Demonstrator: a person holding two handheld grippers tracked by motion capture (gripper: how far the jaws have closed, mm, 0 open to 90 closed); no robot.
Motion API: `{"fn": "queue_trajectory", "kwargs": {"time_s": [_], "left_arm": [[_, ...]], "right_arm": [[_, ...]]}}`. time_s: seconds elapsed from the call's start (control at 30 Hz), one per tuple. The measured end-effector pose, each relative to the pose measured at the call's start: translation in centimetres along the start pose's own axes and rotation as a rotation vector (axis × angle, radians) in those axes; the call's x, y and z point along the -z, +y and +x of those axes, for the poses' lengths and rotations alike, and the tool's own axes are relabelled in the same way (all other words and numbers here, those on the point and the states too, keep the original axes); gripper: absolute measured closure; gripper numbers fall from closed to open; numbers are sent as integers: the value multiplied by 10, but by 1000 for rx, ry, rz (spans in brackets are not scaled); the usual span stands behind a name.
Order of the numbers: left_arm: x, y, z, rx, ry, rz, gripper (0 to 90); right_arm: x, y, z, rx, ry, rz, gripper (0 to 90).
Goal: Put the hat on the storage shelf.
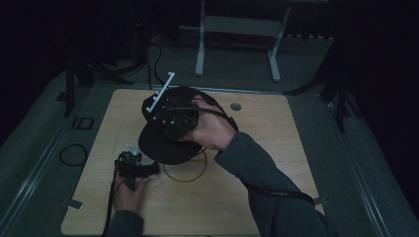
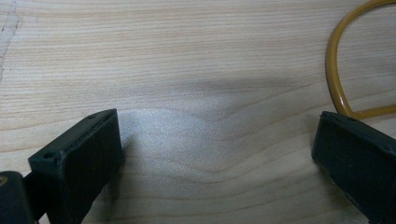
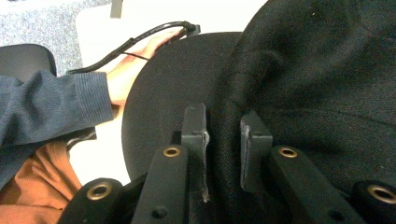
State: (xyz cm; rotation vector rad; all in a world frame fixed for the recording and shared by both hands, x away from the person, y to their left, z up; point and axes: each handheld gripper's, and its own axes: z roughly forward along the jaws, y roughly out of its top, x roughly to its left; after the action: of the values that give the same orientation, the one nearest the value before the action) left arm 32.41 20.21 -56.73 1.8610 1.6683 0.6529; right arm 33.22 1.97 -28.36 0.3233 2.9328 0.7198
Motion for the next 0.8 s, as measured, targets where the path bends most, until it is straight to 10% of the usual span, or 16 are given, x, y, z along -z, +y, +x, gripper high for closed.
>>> {"fn": "queue_trajectory", "kwargs": {"time_s": [0.8], "left_arm": [[0, 0, 0, -4, 1, 1, 12]], "right_arm": [[-18, -6, -1, -20, 35, 26, 735]]}}
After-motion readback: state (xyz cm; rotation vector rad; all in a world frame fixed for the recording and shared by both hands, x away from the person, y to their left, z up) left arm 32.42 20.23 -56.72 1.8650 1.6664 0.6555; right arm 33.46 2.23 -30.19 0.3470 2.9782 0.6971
